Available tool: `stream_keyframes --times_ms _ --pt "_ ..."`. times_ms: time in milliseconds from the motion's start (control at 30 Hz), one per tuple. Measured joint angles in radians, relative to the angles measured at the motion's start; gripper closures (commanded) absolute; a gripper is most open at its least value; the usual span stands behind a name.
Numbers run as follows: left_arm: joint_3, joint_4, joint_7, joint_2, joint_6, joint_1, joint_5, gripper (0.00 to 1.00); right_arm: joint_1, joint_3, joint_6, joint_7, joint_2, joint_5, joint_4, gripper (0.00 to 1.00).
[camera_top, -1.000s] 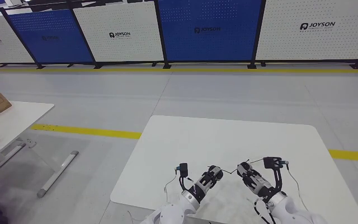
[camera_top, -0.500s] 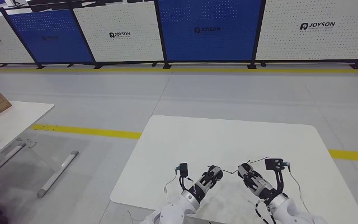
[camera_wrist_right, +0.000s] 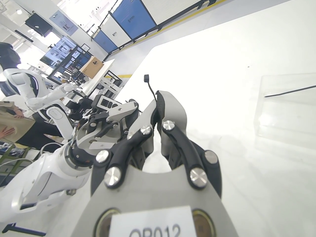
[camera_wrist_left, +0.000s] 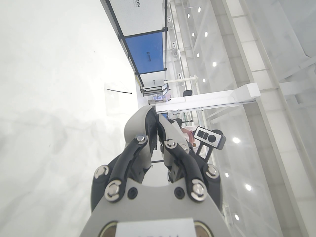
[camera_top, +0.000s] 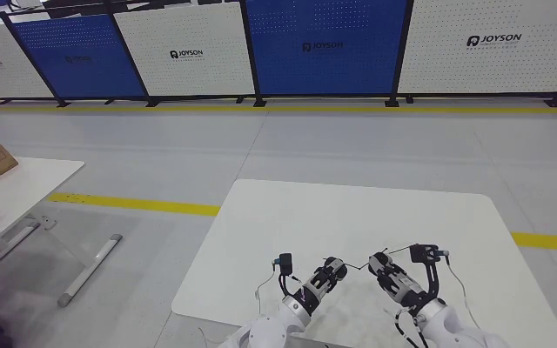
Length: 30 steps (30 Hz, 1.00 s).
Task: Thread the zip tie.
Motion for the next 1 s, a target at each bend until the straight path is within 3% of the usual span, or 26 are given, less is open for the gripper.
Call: stream_keyframes --times_ms 1000 --pt "0.0 0.0 0.0 0.0 0.0 0.0 0.0 1.0 -0.029 0.031 -0.027 -0.011 0.007 0.012 -0.02 1.0"
